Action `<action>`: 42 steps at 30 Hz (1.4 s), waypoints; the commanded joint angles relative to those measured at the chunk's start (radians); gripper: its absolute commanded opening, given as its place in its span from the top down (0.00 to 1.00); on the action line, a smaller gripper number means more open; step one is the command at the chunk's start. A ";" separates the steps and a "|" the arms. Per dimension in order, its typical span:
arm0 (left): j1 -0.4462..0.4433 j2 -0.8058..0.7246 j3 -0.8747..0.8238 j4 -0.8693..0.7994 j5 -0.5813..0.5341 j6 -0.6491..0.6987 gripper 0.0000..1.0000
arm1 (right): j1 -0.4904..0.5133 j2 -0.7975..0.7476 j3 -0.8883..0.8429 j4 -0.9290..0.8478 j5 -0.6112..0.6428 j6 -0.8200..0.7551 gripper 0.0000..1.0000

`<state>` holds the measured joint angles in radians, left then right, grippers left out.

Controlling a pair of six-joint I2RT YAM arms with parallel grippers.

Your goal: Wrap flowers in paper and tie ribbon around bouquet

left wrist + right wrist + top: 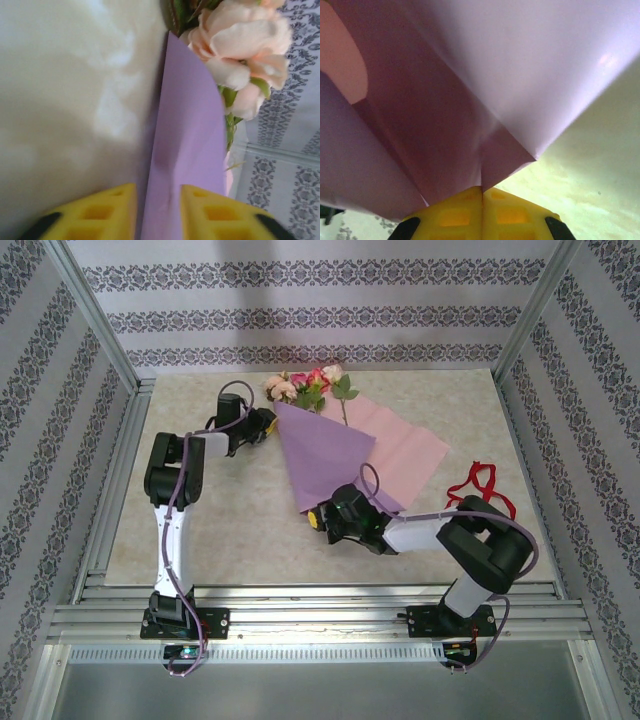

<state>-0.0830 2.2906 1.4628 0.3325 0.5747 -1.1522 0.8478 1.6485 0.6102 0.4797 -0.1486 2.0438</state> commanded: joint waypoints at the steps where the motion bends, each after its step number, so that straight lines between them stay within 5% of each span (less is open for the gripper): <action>1: 0.005 -0.152 -0.080 -0.153 -0.079 0.049 0.64 | 0.022 0.045 0.047 -0.058 -0.065 0.013 0.98; 3: -0.007 -0.260 -0.170 -0.239 -0.115 0.056 0.63 | 0.022 0.054 0.077 -0.116 -0.115 0.007 0.71; 5: -0.038 -0.362 -0.255 -0.287 -0.117 0.069 0.63 | 0.020 0.007 0.098 -0.255 -0.120 -0.034 0.56; 11: -0.240 -0.546 -0.389 -0.413 -0.014 0.086 0.73 | -0.095 -0.274 0.247 -0.950 -0.004 -0.420 0.35; 15: -0.392 -0.583 -0.451 -0.406 -0.040 0.044 0.76 | -0.259 -0.401 0.235 -1.134 0.037 -0.647 0.36; 19: -0.466 -0.551 -0.467 -0.350 -0.080 0.007 0.81 | -0.476 -0.465 0.145 -1.137 -0.045 -0.831 0.40; 25: -0.500 -0.505 -0.489 -0.348 -0.111 0.008 0.84 | -0.723 -0.459 0.008 -0.994 -0.220 -0.830 0.39; 36: -0.518 -0.478 -0.556 -0.289 -0.104 -0.009 0.88 | -0.768 -0.259 -0.032 -0.697 -0.301 -0.668 0.51; 42: -0.520 -0.491 -0.583 -0.267 -0.107 -0.012 0.88 | -0.760 -0.198 -0.018 -0.665 -0.294 -0.651 0.75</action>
<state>-0.5892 1.8122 0.8982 0.0414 0.4850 -1.1595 0.0811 1.4303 0.5869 -0.2173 -0.4355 1.3754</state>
